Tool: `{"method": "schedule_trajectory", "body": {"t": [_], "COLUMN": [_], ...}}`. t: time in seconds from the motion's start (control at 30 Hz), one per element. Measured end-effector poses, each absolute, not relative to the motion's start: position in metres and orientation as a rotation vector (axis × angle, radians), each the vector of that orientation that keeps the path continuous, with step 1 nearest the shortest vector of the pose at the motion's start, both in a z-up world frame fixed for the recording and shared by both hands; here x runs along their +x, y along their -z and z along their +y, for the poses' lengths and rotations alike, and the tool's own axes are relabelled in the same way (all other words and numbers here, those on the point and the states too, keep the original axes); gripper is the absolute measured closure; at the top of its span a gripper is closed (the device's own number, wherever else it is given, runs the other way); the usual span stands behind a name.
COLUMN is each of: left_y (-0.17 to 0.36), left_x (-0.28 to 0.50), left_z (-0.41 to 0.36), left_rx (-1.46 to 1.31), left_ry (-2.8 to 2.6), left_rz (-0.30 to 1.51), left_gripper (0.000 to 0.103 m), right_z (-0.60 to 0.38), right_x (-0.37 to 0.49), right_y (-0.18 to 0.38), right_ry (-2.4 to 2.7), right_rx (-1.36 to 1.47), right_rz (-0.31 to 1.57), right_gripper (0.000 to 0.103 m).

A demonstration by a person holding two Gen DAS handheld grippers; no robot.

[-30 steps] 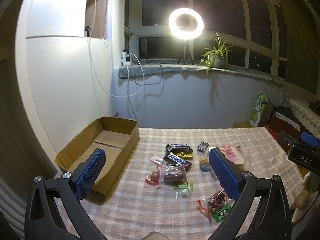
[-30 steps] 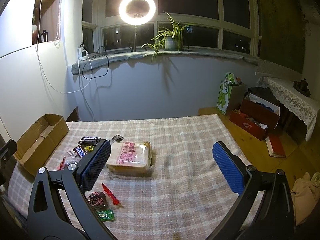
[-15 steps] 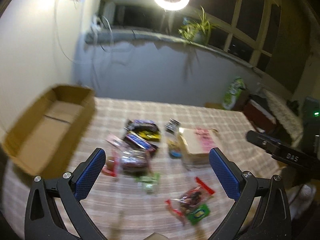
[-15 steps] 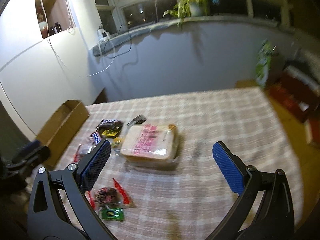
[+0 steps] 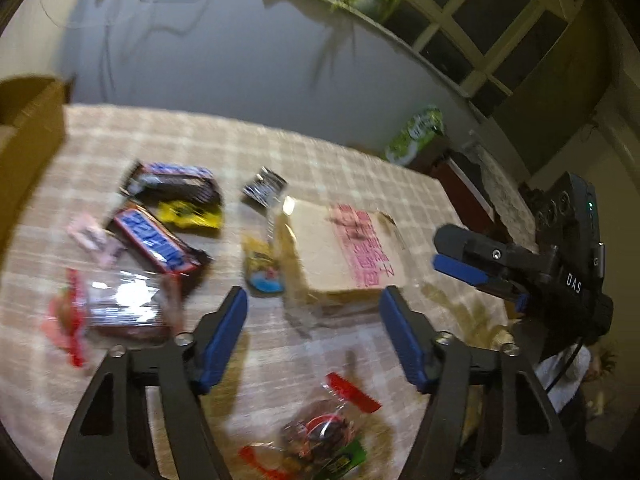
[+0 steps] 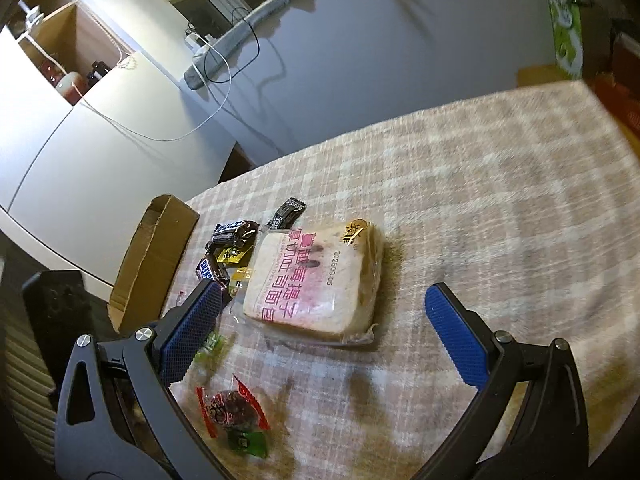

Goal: Organize snacks
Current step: 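Reach the left gripper to the bread loaf and close on it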

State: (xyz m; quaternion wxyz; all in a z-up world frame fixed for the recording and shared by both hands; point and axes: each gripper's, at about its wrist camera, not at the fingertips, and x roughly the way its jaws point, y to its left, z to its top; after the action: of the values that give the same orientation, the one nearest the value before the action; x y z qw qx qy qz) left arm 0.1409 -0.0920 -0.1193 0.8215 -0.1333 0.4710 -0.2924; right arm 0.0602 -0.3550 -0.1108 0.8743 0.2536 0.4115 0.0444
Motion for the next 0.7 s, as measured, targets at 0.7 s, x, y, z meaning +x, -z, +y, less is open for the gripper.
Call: {"method": "schedule_trajectory", "body": {"t": [0.7], "left_y": [0.144], "left_x": [0.172], "left_z": [-0.121], "left_rx": [-0.233], "left_ry": [0.641], "left_rz": [1.088], "left_gripper": [0.044], "right_z": [-0.355], "right_x": [0.096], "right_y": [0.141], "right_ry": [-0.163], "right_rx": [0.569], "right_rz": [0.997], "right_gripper": [0.026]}}
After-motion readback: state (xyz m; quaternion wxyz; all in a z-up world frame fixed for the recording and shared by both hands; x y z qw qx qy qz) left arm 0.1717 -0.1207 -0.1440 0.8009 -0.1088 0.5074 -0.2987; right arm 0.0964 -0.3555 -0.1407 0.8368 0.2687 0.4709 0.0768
